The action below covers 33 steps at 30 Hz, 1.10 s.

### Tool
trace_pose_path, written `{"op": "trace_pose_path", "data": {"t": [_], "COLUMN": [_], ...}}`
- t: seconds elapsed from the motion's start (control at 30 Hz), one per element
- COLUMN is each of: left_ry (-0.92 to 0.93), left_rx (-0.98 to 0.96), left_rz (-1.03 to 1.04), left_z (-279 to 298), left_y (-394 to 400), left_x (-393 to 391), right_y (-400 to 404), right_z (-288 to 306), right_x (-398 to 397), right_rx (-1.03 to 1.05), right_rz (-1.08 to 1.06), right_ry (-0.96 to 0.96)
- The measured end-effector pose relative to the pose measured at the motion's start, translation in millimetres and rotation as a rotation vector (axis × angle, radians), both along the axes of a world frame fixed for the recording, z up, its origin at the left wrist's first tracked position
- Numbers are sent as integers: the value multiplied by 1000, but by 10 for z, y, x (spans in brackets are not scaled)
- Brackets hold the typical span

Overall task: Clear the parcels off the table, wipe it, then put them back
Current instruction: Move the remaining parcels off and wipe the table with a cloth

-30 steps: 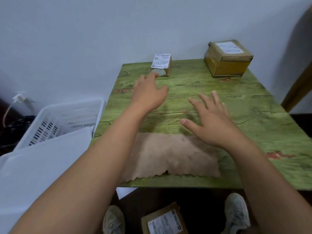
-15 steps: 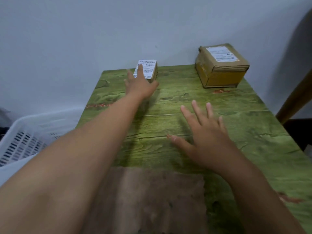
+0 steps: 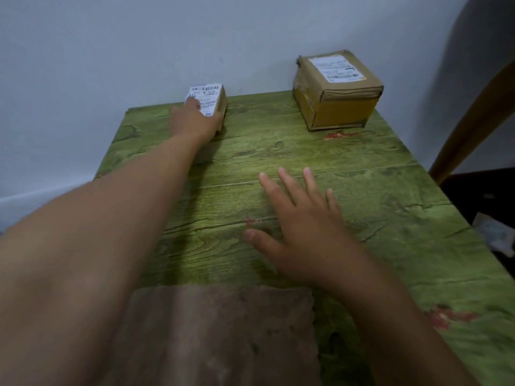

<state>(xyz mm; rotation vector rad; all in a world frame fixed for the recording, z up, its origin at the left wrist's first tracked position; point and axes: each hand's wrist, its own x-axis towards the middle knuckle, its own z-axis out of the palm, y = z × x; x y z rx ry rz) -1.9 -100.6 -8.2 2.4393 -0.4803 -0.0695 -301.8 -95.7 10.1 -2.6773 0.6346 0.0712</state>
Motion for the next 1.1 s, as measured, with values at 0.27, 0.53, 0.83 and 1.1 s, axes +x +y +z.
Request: {"op": "trace_pose_path", "data": {"t": [0.27, 0.53, 0.83, 1.1], "left_ry": [41, 101, 166, 212], "left_rx": [-178, -383, -625, -659], "left_rz": [-34, -56, -19, 1], "left_z": [24, 154, 333, 438], "left_y": [154, 644, 1621, 2397], "left_x": [-313, -894, -1715, -2251], "right_y": [74, 297, 625, 889], "right_z": [-43, -17, 31, 42], "right_x": [-13, -81, -256, -369], "right_rx": [23, 52, 66, 30], "right_rz": [13, 36, 76, 63], "right_ry": [23, -17, -57, -112]}}
